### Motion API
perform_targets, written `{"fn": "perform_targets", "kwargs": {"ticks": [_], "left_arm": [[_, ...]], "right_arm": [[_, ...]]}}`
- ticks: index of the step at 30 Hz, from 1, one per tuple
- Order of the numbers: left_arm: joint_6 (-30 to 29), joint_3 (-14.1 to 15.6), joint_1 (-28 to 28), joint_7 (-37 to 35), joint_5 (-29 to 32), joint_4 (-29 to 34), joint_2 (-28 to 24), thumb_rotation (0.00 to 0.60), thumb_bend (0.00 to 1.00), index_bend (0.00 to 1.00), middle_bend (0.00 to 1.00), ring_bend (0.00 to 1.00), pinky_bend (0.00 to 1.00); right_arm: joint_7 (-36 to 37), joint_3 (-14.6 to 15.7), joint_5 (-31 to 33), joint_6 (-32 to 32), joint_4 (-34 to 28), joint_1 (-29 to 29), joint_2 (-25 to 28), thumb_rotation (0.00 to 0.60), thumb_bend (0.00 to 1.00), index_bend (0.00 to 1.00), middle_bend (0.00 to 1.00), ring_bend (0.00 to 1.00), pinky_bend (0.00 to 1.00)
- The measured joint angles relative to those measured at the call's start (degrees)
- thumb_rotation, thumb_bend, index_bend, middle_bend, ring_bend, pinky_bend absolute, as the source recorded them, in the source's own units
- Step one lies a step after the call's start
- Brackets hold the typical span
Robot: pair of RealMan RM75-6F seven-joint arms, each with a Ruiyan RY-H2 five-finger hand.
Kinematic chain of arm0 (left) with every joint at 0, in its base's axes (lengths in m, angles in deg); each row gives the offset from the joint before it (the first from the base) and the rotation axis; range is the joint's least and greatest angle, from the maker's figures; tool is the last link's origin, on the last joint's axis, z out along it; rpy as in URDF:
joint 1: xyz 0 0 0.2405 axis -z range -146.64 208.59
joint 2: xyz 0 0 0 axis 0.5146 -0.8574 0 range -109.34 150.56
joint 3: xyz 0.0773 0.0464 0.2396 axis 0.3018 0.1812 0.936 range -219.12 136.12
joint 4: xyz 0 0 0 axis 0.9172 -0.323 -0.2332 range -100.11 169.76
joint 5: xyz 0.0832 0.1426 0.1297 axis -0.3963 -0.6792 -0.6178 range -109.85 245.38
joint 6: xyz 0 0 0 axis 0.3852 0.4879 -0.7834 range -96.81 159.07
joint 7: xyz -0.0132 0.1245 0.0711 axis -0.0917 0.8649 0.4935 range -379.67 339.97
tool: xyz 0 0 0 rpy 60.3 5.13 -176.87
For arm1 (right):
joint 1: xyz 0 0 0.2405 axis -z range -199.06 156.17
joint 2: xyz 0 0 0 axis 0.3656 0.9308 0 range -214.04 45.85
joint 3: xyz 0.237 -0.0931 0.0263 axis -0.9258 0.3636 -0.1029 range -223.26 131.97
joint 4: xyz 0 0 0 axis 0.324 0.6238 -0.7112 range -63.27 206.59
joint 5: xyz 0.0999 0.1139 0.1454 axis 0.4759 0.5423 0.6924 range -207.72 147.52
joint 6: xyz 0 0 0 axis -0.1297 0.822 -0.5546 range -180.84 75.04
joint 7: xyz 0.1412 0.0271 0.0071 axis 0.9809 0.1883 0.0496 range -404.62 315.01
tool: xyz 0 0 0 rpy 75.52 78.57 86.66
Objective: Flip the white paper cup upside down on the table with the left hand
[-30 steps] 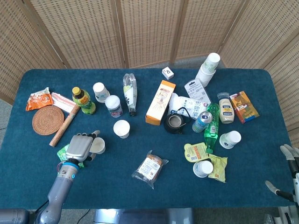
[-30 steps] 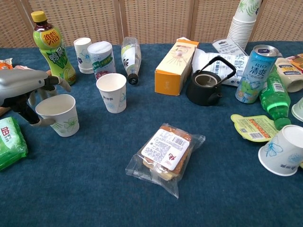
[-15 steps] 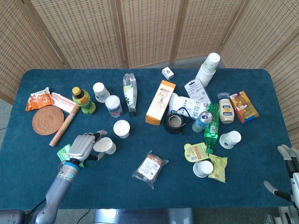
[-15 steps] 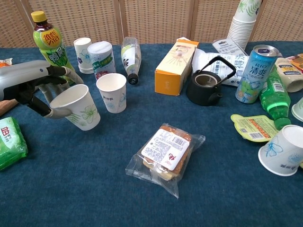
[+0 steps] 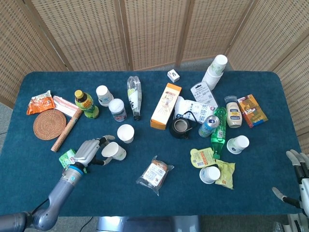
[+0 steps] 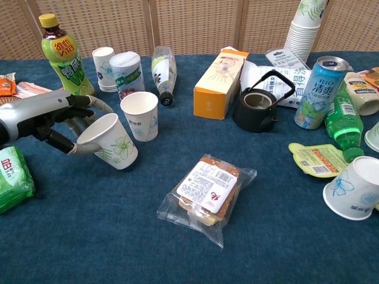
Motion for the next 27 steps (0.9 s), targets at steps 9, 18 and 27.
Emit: {"fn": "perform_targets", "kwargs": {"ticks": [9, 18, 27], "left_arm": [[-3.44, 0.76, -0.09, 11.98, 3.04, 2.29, -1.34, 0.6, 0.35, 0.15, 0.0, 0.0, 0.0], [-8.66, 2.25, 0.32, 28.15, 8.19, 9.2, -5.27, 0.6, 0.35, 0.13, 0.0, 0.0, 0.0], [-9.06, 2.94, 1.98, 33.51, 7.87, 10.16, -5.65, 0.6, 0.35, 0.13, 0.0, 0.0, 0.0]], "right_arm": [[-0.23, 0.01, 0.07, -0.18, -0.01, -0.07, -0.07, 0.6, 0.08, 0.0, 0.0, 0.0, 0.0], [-0.74, 0.15, -0.29, -0.1, -0.24, -0.06, -0.15, 0.6, 0.08, 0.0, 0.0, 0.0, 0.0], [-0.49, 0.25, -0.53, 0.06, -0.29, 0.0, -0.07, 0.6, 0.08, 0.0, 0.0, 0.0, 0.0]]}}
